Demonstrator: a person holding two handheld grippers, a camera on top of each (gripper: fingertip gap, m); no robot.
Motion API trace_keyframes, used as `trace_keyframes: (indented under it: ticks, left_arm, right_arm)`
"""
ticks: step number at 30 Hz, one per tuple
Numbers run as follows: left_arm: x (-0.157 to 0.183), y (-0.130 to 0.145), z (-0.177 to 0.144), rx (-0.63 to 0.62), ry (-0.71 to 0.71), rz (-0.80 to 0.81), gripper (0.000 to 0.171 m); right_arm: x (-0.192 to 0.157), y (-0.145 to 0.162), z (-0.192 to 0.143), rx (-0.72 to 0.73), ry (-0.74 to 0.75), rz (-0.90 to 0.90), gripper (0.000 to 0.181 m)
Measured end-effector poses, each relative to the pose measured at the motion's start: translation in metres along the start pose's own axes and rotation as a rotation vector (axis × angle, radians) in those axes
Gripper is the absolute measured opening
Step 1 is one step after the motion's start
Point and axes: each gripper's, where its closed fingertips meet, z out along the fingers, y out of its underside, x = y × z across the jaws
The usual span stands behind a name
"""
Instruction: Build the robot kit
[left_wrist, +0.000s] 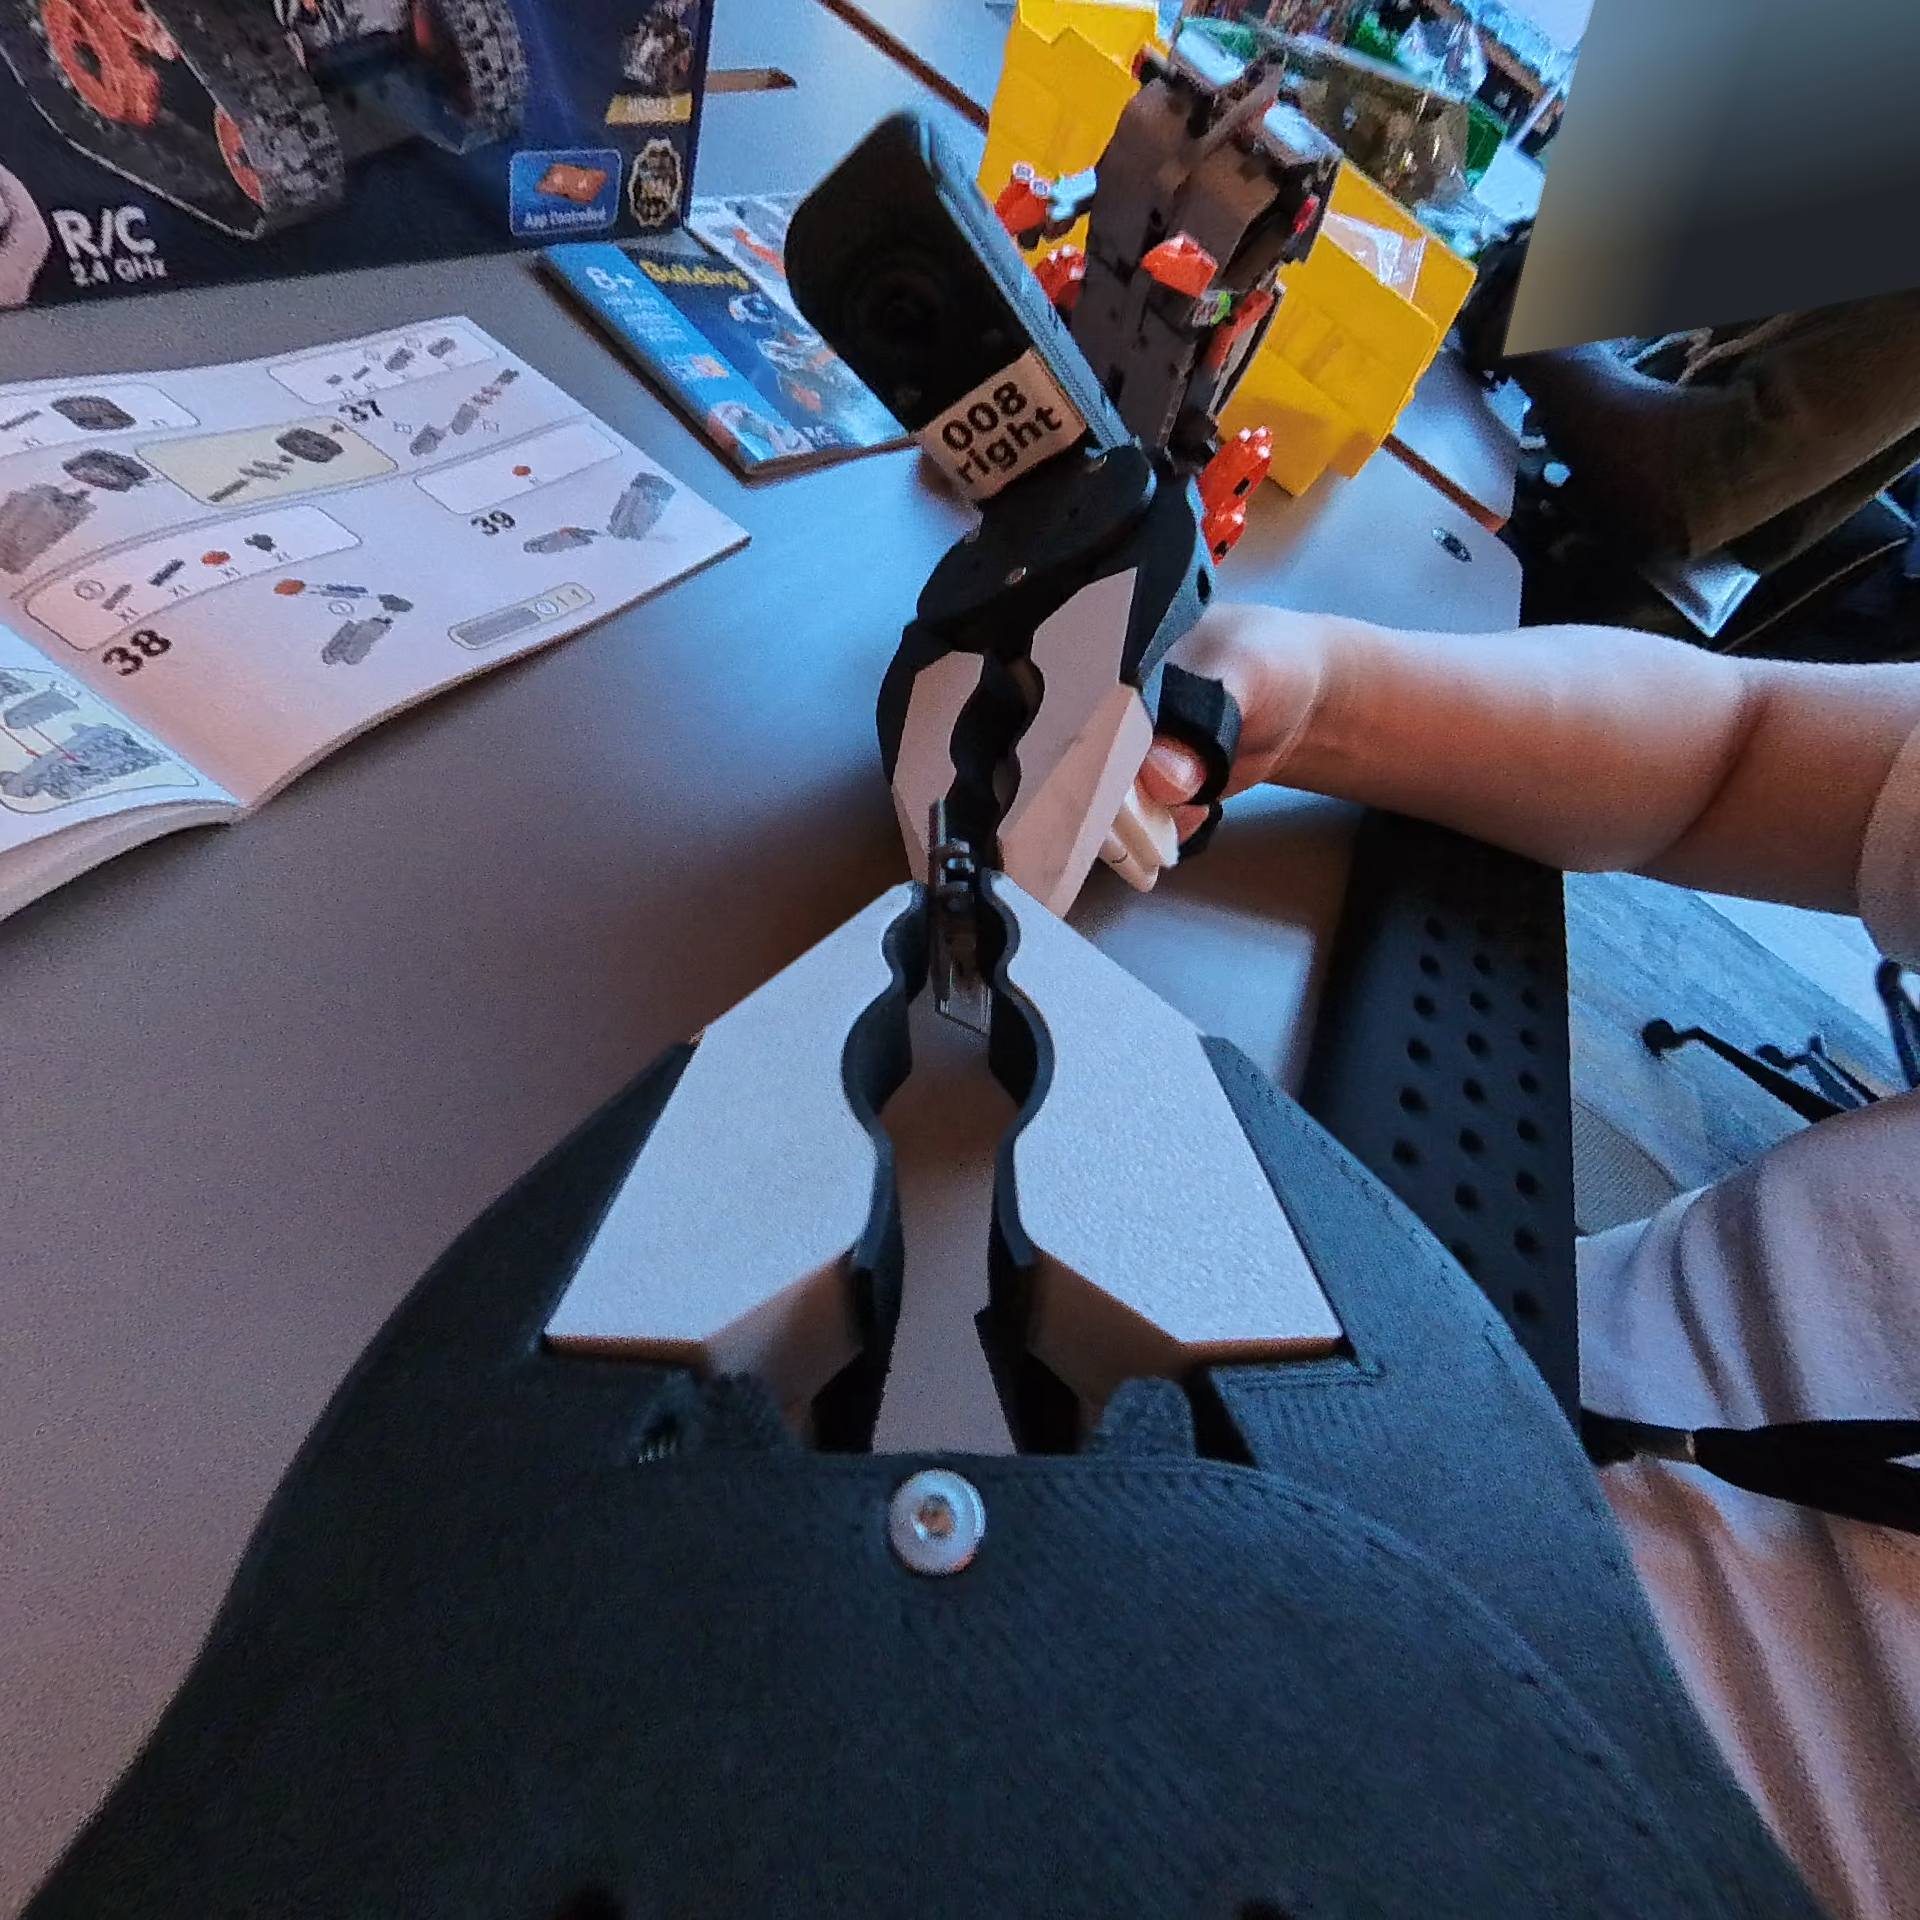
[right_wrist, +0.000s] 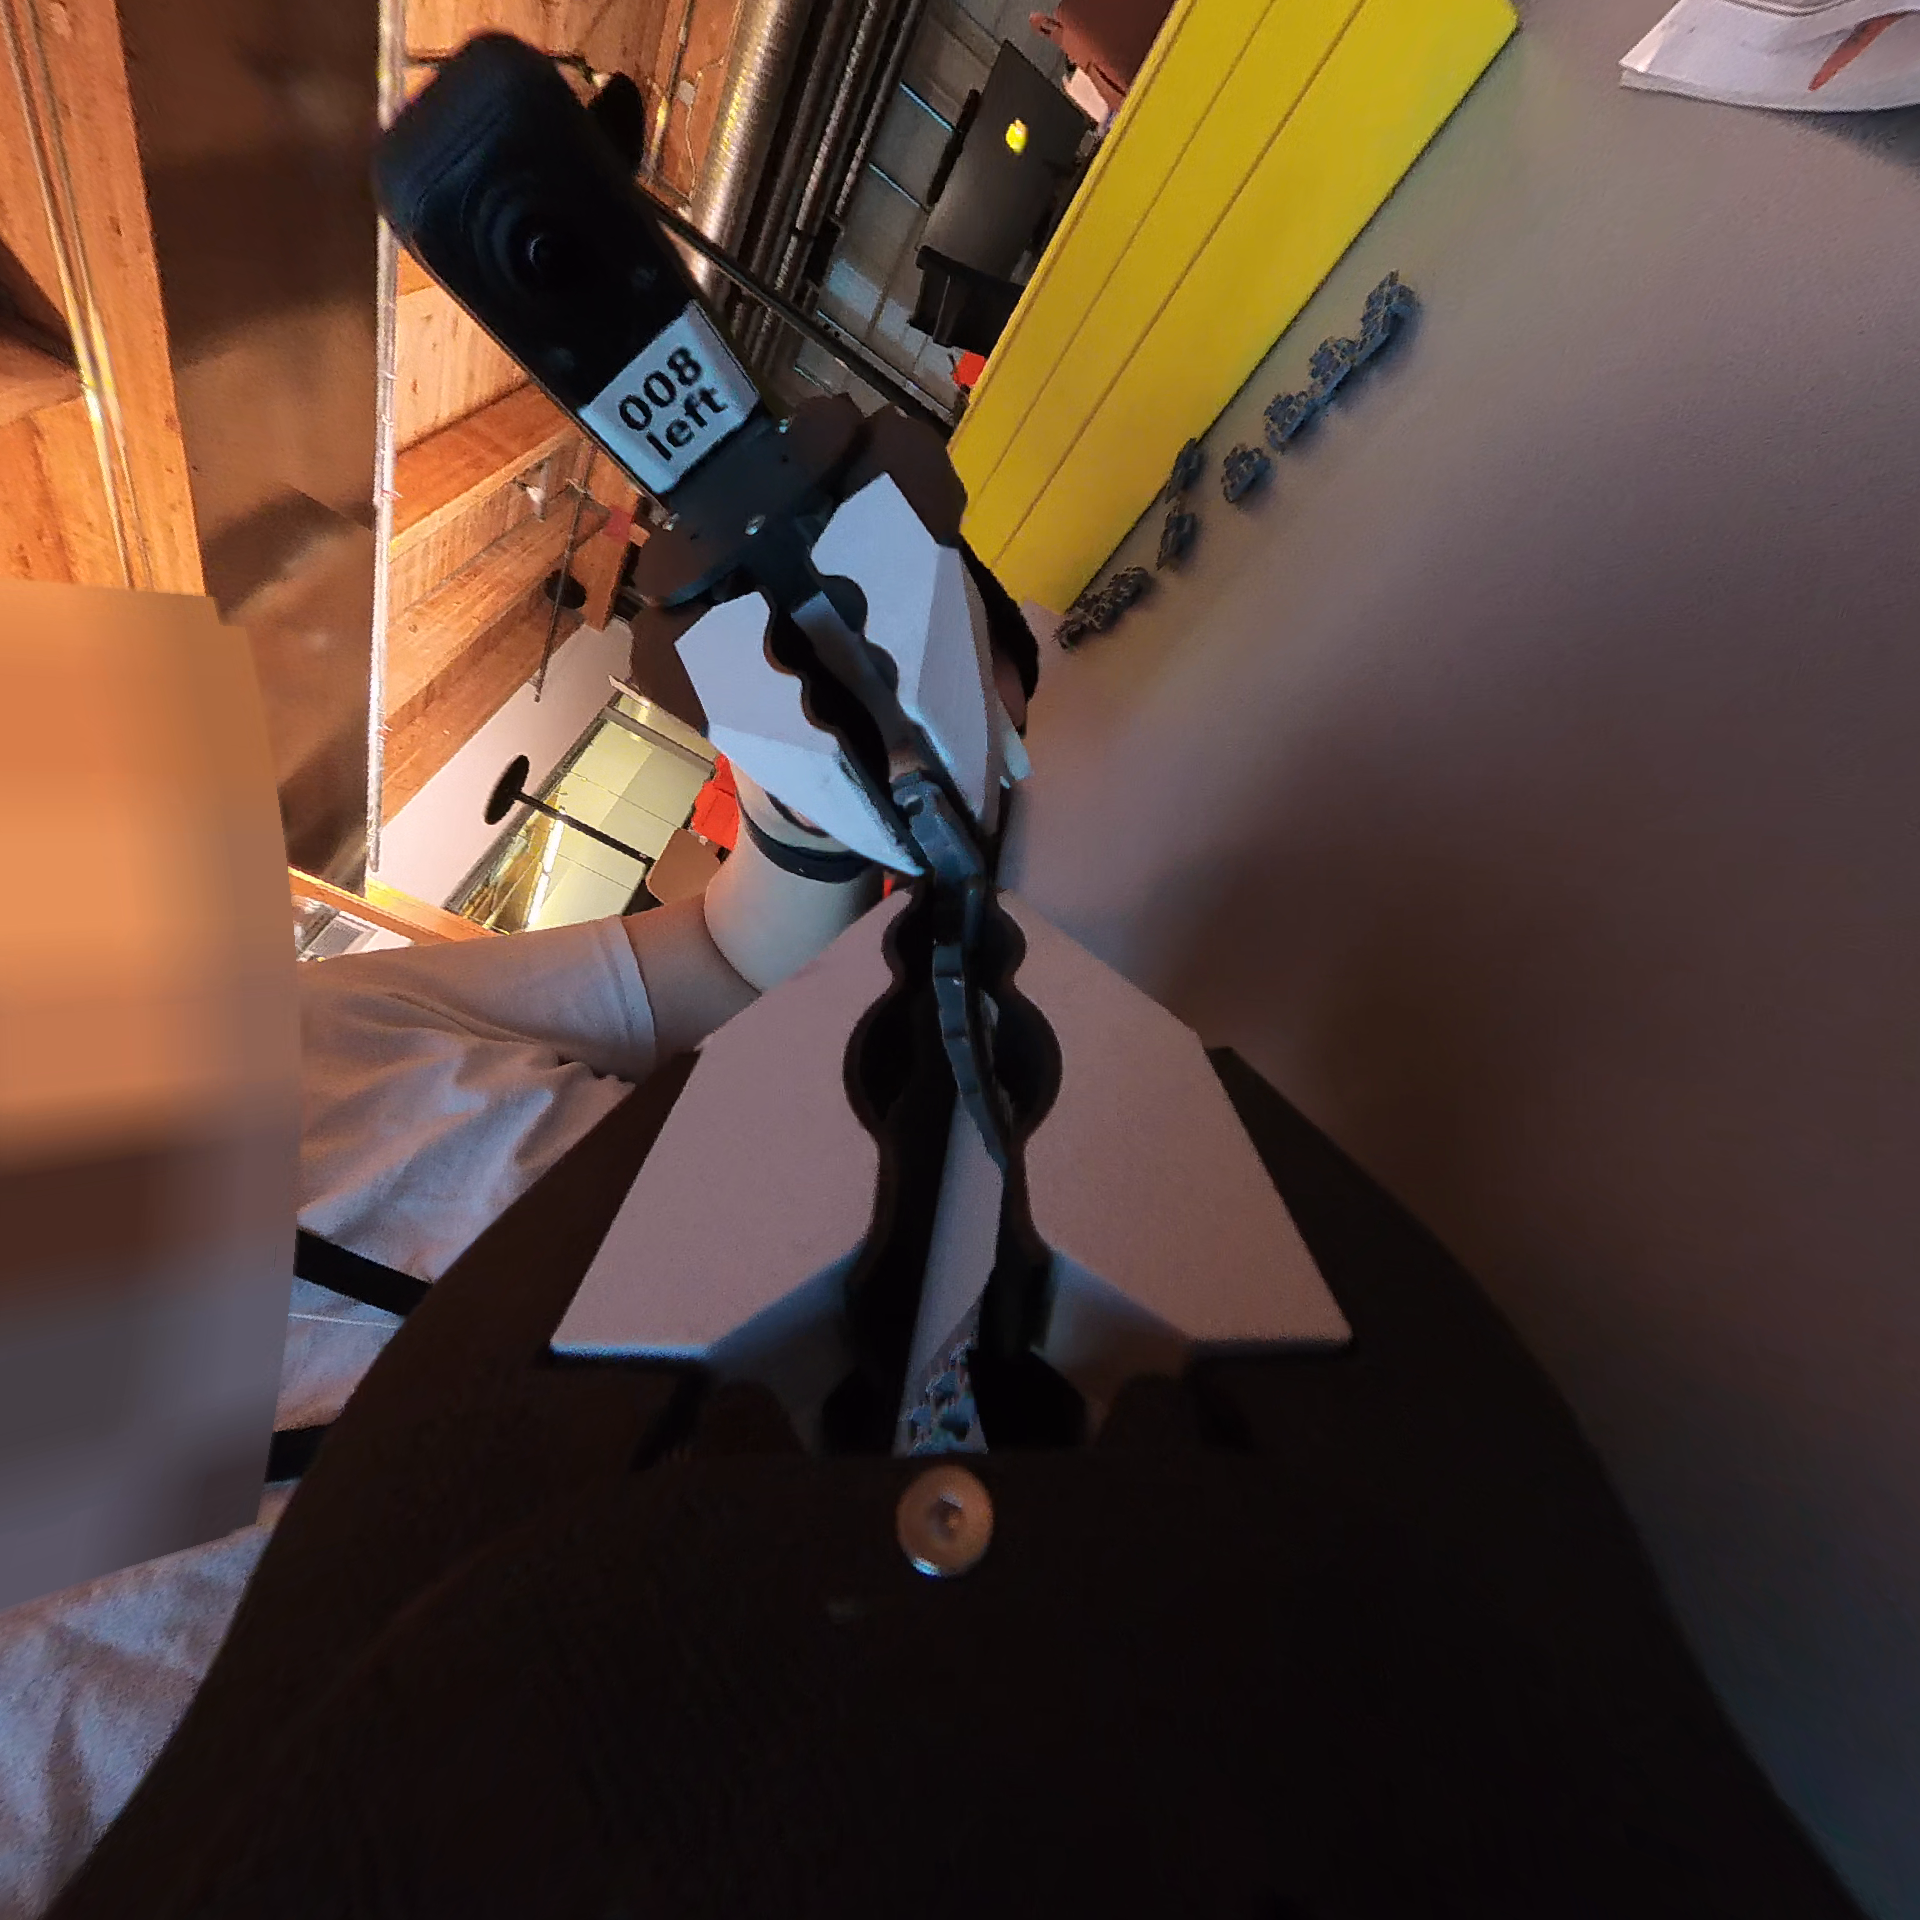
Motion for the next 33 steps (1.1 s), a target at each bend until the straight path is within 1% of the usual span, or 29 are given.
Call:
trace_keyframes:
  ticks: [2, 5, 12, 21, 23, 26, 29, 33]
  left_arm:
    - [0.0002, -0.0026, 0.0002, 0.020, 0.009, -0.021, 0.006]
    - [-0.0020, -0.0037, 0.0004, 0.036, 0.019, -0.052, 0.006]
    - [-0.0034, -0.0057, -0.0025, 0.062, 0.043, -0.091, 0.006]
    - [-0.0036, -0.0053, -0.0026, 0.079, 0.019, -0.029, 0.006]
    - [-0.0041, -0.0050, -0.0023, 0.111, 0.021, -0.030, 0.006]
    - [-0.0058, -0.0017, -0.0015, 0.157, 0.020, -0.037, 0.006]
    - [-0.0064, 0.0010, -0.0017, 0.172, -0.006, -0.004, 0.007]
    - [-0.0086, 0.0019, -0.0008, 0.196, 0.018, -0.044, 0.008]
  right_arm:
    - [-0.0018, -0.0020, -0.0010, 0.012, -0.017, 0.010, 0.005]
    - [0.0001, -0.0038, -0.0010, 0.026, -0.003, 0.007, 0.005]
    - [0.0033, -0.0008, 0.0000, 0.001, 0.010, 0.026, 0.005]
    - [0.0010, -0.0032, -0.0006, 0.034, 0.015, 0.022, 0.003]
    - [0.0004, -0.0040, -0.0008, 0.053, 0.007, 0.054, 0.002]
    - [0.0041, -0.0028, -0.0006, 0.050, 0.039, 0.053, 0.001]
    - [0.0049, -0.0015, 0.0005, 0.051, 0.044, 0.071, 0.002]
    - [0.0063, -0.0028, 0.0000, 0.061, 0.055, 0.077, 0.001]
